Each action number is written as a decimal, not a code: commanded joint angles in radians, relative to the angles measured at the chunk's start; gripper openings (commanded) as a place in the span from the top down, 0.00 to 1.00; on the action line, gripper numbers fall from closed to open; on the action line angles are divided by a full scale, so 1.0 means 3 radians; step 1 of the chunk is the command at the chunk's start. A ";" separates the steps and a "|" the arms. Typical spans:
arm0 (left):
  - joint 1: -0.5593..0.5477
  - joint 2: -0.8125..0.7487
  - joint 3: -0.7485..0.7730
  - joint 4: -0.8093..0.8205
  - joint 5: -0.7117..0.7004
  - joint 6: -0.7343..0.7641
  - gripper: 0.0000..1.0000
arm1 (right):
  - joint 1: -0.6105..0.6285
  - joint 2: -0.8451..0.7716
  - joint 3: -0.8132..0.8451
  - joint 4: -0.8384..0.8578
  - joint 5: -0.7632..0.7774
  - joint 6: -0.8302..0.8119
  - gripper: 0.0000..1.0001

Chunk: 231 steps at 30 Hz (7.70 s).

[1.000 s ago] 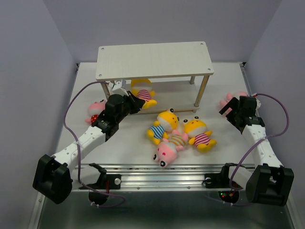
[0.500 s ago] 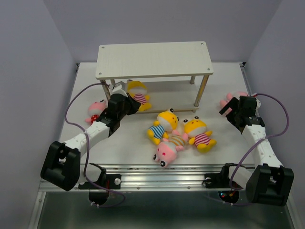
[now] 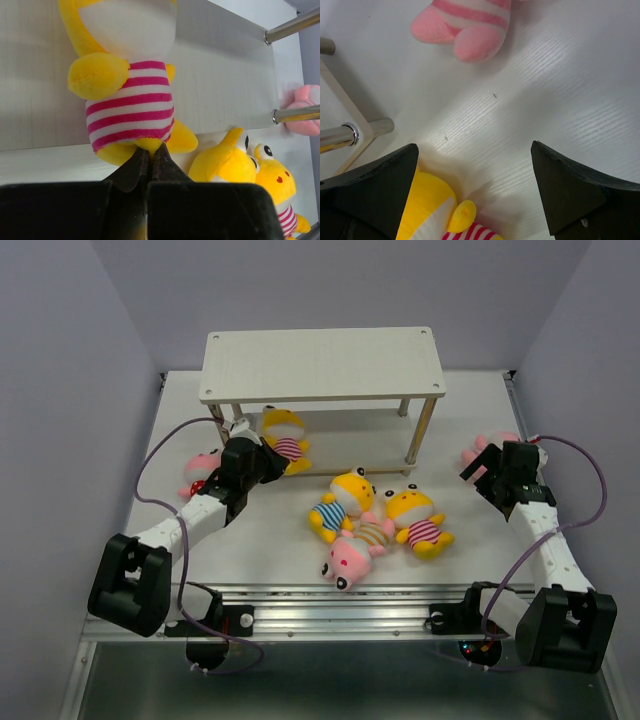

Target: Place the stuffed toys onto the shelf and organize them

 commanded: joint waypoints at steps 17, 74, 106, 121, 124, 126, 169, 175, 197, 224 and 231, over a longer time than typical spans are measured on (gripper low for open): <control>0.0068 -0.0479 -0.0165 -0.0213 -0.0153 -0.0172 0.51 | 0.0005 -0.0056 -0.0018 0.0160 0.0005 -0.0044 0.00; -0.1404 -0.0525 -0.0319 -0.0730 -0.0505 -0.0556 0.13 | 0.0035 -0.0813 -0.0049 -0.0531 -0.0522 -0.0264 0.00; -0.1491 -0.0958 -0.0400 -0.0311 -0.0378 -0.0408 1.00 | 0.0035 -0.0521 0.0002 -0.0398 -0.0655 -0.0182 0.00; -0.1491 -0.1323 -0.0360 0.0415 -0.0561 -0.0658 1.00 | 0.0035 -0.0511 0.0023 -0.0229 -0.0716 -0.0192 0.00; -0.1491 -0.1144 -0.0283 0.0537 -0.0709 -0.0719 1.00 | 0.0035 -0.0506 0.0028 -0.0209 -0.0722 -0.0203 0.00; -0.1491 -0.0996 -0.0252 0.0640 -0.0822 -0.0816 1.00 | 0.0035 -0.0501 0.0023 -0.0178 -0.0727 -0.0218 0.00; -0.1568 0.0631 0.0188 0.1111 -0.2464 -0.1646 1.00 | 0.0035 -0.0470 -0.0049 -0.0014 -0.0778 -0.0336 0.00; -0.1558 0.0702 0.0198 0.1080 -0.2546 -0.1574 1.00 | 0.0035 -0.0450 -0.0049 0.0006 -0.0798 -0.0351 0.00; -0.1537 0.0861 0.0361 0.0809 -0.2484 -0.1691 0.97 | 0.0035 -0.0491 -0.0084 0.0027 -0.0768 -0.0377 0.00; -0.1665 0.0161 0.0183 0.0344 -0.2351 -0.1630 0.01 | 0.0076 -0.0669 0.0120 -0.0657 -0.0635 -0.0325 0.00; -0.1854 -0.0299 0.0055 0.0104 -0.2188 -0.1456 0.01 | 0.0280 -0.0680 0.0283 -0.1200 -0.0542 -0.0376 0.00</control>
